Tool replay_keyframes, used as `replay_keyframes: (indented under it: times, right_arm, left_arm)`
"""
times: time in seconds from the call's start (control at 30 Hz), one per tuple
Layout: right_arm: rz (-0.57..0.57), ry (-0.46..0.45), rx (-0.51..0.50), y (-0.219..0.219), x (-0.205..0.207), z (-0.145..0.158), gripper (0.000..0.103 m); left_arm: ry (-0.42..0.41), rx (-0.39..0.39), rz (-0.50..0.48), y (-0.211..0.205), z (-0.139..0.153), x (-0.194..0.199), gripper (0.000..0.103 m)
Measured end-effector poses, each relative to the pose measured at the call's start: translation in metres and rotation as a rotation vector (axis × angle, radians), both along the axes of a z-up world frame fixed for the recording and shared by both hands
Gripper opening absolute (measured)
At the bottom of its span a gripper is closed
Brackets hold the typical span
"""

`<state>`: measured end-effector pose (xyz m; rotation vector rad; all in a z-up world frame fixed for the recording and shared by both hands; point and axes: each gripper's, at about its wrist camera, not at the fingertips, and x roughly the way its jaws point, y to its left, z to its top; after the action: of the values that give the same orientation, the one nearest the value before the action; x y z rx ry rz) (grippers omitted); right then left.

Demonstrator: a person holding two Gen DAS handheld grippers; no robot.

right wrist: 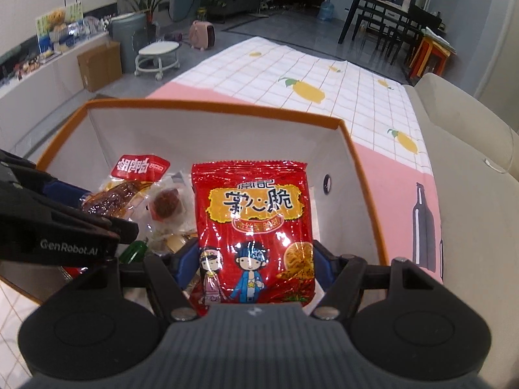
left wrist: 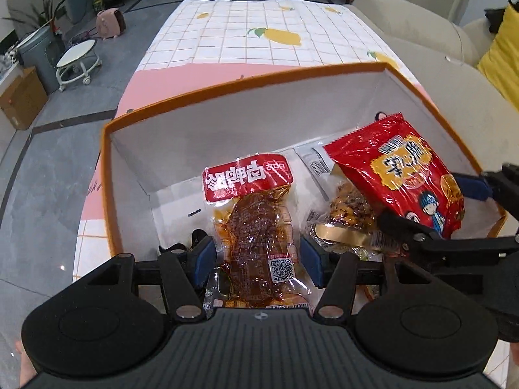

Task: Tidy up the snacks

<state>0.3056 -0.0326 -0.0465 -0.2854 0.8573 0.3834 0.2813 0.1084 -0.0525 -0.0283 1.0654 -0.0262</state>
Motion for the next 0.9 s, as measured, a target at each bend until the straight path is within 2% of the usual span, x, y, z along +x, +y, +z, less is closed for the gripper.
replay_keyframes:
  times: [0.1,0.33,0.57,0.6,0.7,0.73,0.9]
  right_arm:
    - [0.002,0.009,-0.025,0.003,0.005,-0.006,0.068]
    - [0.006,0.020,-0.059,0.003,0.009,-0.013,0.070]
    - [-0.004,0.015,-0.031,-0.002,0.007,-0.011,0.073]
    - [-0.006,0.012,-0.029,-0.003,0.005,-0.010,0.073]
    - [-0.007,-0.012,-0.024,-0.006,0.001,-0.005,0.084]
    - [-0.003,-0.019,-0.019,-0.007,0.001,-0.003,0.085]
    - [-0.005,-0.051,-0.007,-0.012,-0.005,0.010,0.085]
  left_arm:
    - [0.014,0.019,0.003,-0.003,-0.005,0.002,0.067]
    - [0.025,0.007,0.010,-0.003,-0.010,0.005,0.070]
    - [0.016,0.024,0.015,-0.005,-0.006,0.009,0.076]
    - [0.010,0.023,0.015,-0.004,-0.004,0.008,0.077]
    - [-0.010,0.019,0.025,-0.003,0.004,0.006,0.082]
    - [-0.021,0.015,0.028,-0.002,0.008,0.005,0.085]
    - [-0.087,0.000,0.043,-0.001,0.029,-0.003,0.085]
